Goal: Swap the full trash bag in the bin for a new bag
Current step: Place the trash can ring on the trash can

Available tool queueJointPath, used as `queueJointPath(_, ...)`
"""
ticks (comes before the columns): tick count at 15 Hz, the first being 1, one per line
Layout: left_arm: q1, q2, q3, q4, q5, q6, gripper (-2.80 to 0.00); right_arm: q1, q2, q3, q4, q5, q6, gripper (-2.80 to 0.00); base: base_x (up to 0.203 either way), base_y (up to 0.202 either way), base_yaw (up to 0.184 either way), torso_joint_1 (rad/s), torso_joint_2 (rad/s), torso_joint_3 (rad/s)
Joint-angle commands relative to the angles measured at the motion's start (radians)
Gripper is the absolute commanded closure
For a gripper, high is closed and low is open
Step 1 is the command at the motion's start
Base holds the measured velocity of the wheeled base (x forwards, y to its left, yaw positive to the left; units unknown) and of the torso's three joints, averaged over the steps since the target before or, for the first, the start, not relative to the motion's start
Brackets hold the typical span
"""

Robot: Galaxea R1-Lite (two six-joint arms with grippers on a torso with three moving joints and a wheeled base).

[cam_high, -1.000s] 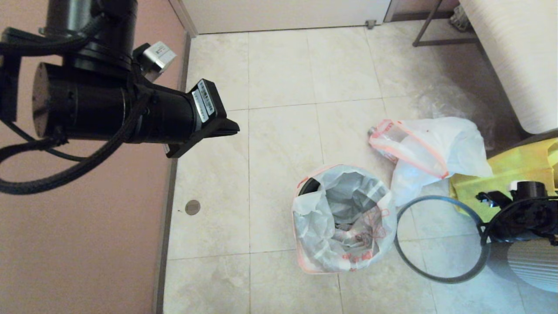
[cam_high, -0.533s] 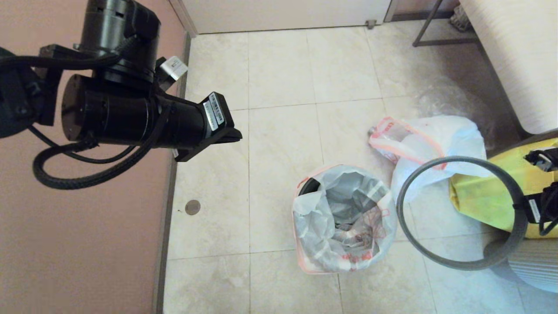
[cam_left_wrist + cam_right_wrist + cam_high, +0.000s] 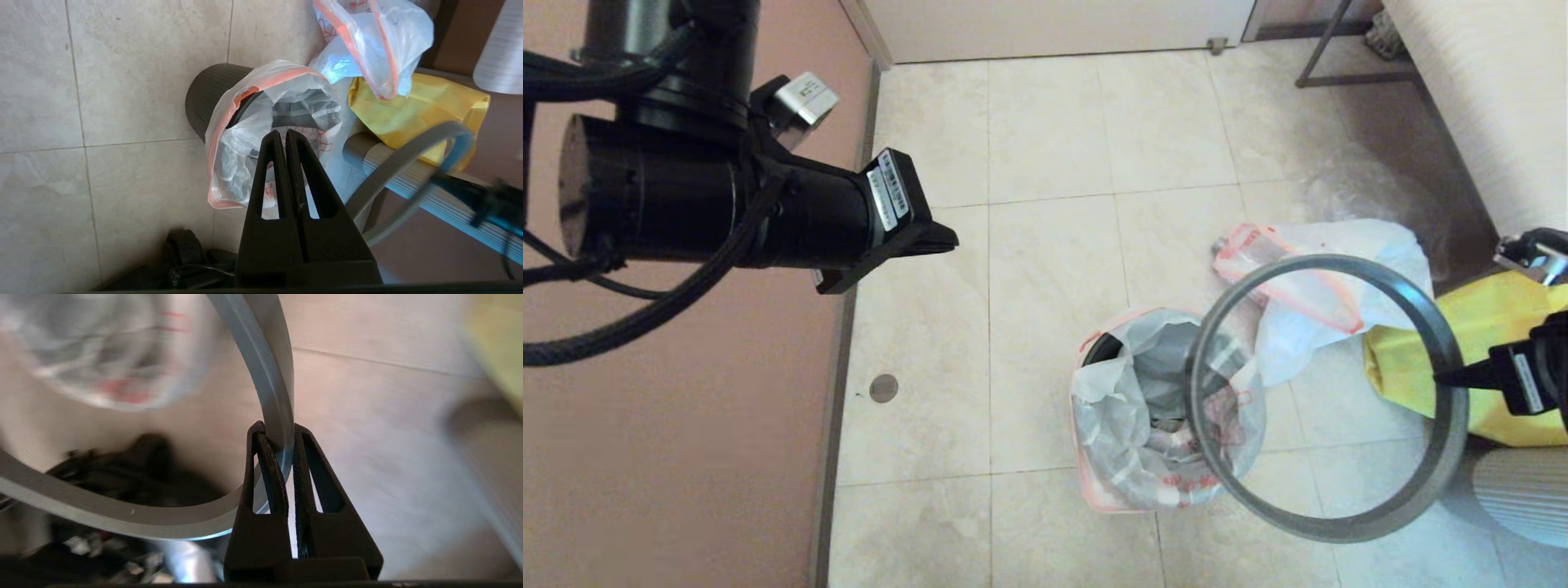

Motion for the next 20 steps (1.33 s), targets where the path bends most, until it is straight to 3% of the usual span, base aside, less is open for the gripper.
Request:
queueJointPath(1,-0.003,-0.007,-0.002,-0.001,0.001,-0.003,0.00,0.101,0.094,-0.039,0.003,-0.004,0.024,0.00,0.000,0.000,0.000,0.000,0.00,0.000)
queueJointPath(5,-0.009,0.006,-0.002,-0.001,0.002,-0.003,0.00,0.232,0.306,-0.143,-0.002,-0.036,0.092,0.00,0.000,0.000,0.000,0.000,0.00,0.000)
queueJointPath(12,-0.014,0.007,0.000,-0.001,0.002,-0.003,0.00,0.275,0.517,-0.289,-0.010,-0.038,0.130,0.00,0.000,0.000,0.000,0.000,0.00,0.000)
queueJointPath(20,-0.010,0.003,-0.003,-0.001,0.002,-0.003,0.00,0.286,0.644,-0.421,-0.008,-0.134,0.145,0.00,0.000,0.000,0.000,0.000,0.00,0.000)
